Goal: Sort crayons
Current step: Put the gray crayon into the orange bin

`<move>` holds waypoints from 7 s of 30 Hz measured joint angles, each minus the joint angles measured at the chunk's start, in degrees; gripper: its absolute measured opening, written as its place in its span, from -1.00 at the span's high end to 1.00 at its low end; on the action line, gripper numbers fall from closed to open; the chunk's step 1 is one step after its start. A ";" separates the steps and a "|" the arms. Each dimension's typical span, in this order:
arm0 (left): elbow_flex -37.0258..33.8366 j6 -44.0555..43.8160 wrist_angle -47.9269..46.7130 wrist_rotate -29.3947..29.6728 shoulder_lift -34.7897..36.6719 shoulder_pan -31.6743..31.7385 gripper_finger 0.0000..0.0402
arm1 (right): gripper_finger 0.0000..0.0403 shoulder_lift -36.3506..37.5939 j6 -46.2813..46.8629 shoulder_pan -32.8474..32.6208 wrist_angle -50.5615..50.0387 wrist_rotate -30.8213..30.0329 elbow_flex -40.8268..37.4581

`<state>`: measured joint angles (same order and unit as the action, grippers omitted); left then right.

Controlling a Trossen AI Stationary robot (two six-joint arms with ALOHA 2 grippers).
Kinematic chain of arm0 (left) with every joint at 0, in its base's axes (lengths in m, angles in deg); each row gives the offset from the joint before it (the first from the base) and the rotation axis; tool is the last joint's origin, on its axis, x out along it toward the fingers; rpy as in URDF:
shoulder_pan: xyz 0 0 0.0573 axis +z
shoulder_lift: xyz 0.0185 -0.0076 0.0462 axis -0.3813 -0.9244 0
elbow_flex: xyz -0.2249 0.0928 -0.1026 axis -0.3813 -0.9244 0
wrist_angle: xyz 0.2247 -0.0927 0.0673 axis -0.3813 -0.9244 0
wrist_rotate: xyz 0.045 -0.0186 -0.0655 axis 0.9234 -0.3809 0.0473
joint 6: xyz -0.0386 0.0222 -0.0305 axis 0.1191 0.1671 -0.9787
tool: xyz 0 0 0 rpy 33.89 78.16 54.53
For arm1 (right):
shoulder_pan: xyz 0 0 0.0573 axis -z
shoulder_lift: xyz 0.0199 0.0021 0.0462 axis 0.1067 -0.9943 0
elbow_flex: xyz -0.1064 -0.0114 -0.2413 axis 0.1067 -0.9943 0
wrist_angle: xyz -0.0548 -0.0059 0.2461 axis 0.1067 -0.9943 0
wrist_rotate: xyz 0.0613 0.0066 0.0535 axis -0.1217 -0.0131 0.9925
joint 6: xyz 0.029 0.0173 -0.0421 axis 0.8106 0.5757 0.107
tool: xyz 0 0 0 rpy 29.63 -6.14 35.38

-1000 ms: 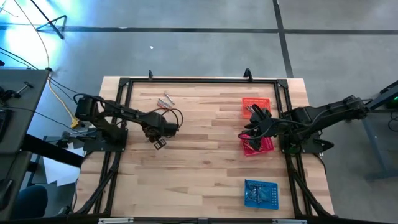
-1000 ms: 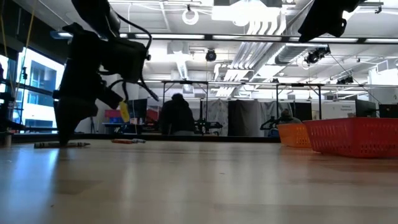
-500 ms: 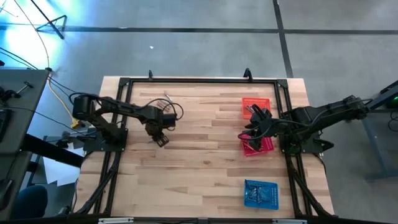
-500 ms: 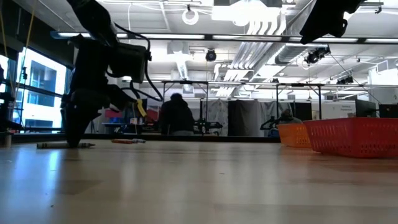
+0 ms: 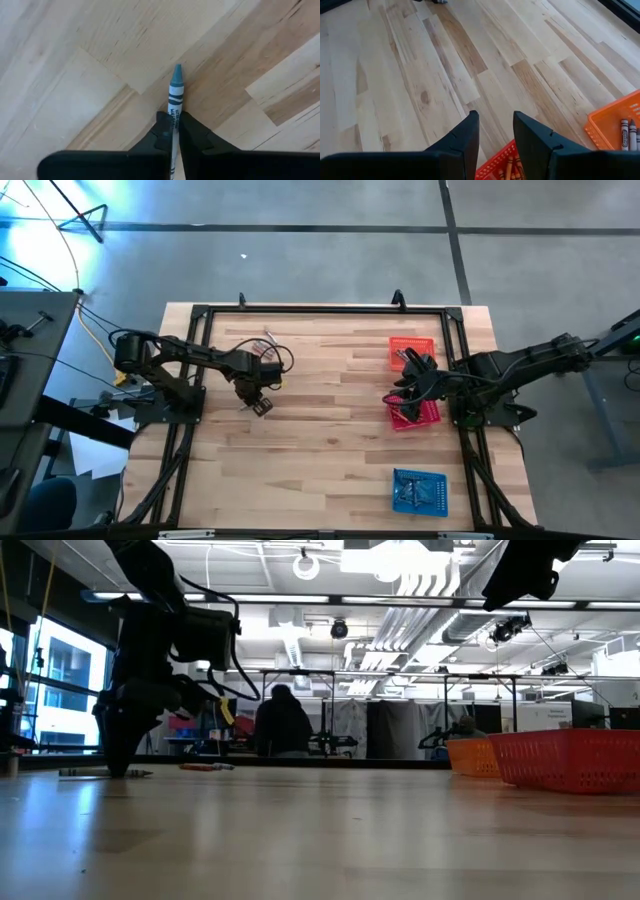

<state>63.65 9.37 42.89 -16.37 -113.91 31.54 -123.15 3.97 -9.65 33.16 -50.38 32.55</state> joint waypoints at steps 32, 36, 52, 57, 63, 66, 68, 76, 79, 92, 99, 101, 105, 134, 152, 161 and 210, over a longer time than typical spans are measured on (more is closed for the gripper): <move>0.06 0.07 49.91 5.47 9.62 -4.83 1.00 | 0.43 0.00 0.53 -0.02 -3.02 -5.27 0.00; 0.17 5.12 64.91 10.59 8.79 -6.96 1.00 | 0.43 0.00 0.16 -0.02 -3.14 -8.47 -0.01; 3.32 14.67 86.28 15.77 -3.34 -6.35 1.00 | 0.43 -3.21 -3.20 0.18 -4.76 -21.97 -0.02; 11.12 18.90 86.23 11.02 -10.69 -4.29 1.00 | 0.43 -5.05 -4.09 1.75 -5.90 -23.17 -0.02; 22.08 23.25 85.84 4.63 -18.65 -2.27 1.00 | 0.43 -5.56 -2.65 2.71 -8.52 -22.50 -0.02; 26.00 24.61 84.87 2.19 -20.88 -1.49 1.00 | 0.43 -5.08 -0.96 2.42 -9.86 -19.68 -0.02; 28.08 25.04 83.90 2.07 -21.88 -1.12 1.00 | 0.43 -4.90 0.20 1.97 -10.16 -18.52 -0.02; 29.52 27.94 83.27 2.35 -22.88 -1.38 1.00 | 0.43 -4.66 -5.50 0.29 -1.49 -22.18 -0.02; 29.52 29.14 83.97 2.56 -22.88 -2.04 1.00 | 0.43 -4.66 -12.05 -0.59 6.74 -22.13 -0.02; 29.50 34.63 86.49 8.32 -21.71 -3.14 1.00 | 0.43 -2.20 2.65 -8.86 12.38 -31.06 -10.12; 29.54 32.92 87.06 7.04 -21.53 -3.50 1.00 | 0.43 2.45 4.42 -11.75 31.89 -40.48 -22.20; 29.54 32.31 87.27 7.01 -21.53 -3.95 1.00 | 0.43 2.79 -0.76 -11.52 39.56 -40.53 -24.19; 29.54 32.20 89.72 6.96 -21.52 -5.11 1.00 | 0.43 2.82 -7.44 -9.78 47.98 -37.98 -26.19; 31.75 33.51 88.94 7.01 -21.51 -8.45 1.00 | 0.92 2.71 -17.34 -6.73 58.81 -28.05 -26.21; 31.75 33.94 87.76 6.86 -21.53 -8.50 0.50 | 0.99 4.98 -19.09 -6.63 58.14 -28.21 -26.21; 31.75 33.68 85.91 7.01 -21.53 -8.43 0.34 | 0.99 18.56 -6.86 0.64 33.32 -28.18 -26.14; 31.75 33.62 83.50 6.97 -21.53 -12.94 0.34 | 0.54 -12.20 -8.89 39.74 27.43 -3.93 -26.14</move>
<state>95.40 42.99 126.39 -9.40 -135.44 18.60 -135.35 -4.91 30.09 60.59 -54.30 6.41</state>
